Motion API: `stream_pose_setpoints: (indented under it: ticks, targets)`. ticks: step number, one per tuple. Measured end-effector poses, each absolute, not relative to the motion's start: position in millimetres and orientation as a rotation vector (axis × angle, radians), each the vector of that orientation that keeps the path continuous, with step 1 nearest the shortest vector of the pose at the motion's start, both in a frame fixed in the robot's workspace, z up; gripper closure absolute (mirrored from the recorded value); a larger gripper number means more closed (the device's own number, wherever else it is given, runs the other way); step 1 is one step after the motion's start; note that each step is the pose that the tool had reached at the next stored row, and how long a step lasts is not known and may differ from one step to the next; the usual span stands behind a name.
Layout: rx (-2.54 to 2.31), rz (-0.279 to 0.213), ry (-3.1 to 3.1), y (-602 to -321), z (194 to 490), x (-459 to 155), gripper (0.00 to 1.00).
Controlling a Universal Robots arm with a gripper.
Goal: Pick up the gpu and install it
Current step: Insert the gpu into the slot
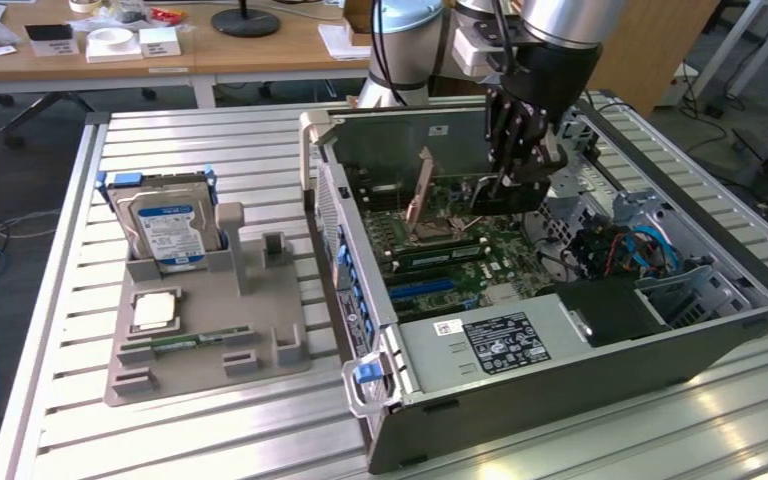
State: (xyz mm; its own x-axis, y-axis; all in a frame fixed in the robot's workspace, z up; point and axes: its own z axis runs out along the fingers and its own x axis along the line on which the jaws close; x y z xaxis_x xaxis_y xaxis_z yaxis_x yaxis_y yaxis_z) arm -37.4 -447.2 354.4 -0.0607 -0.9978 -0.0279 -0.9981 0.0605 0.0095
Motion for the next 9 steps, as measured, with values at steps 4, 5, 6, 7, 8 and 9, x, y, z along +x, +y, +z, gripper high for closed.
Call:
stream_pose_setpoints:
  ticks: [4,5,6,7,8,9]
  targets:
    - [-2.143,0.04,2.278,-447.4,353.9,-37.4,0.73]
    - [-2.143,0.04,2.277,-447.4,353.5,-37.4,0.73]
    - [-2.143,0.04,2.277,-447.5,353.1,-37.4,0.73]
    - [-2.143,0.039,2.277,-447.8,352.7,-37.4,0.73]
    - [-2.143,0.039,2.277,-448.1,352.3,-37.5,0.73]
    - [-2.143,0.038,2.276,-448.5,351.9,-37.5,0.73]
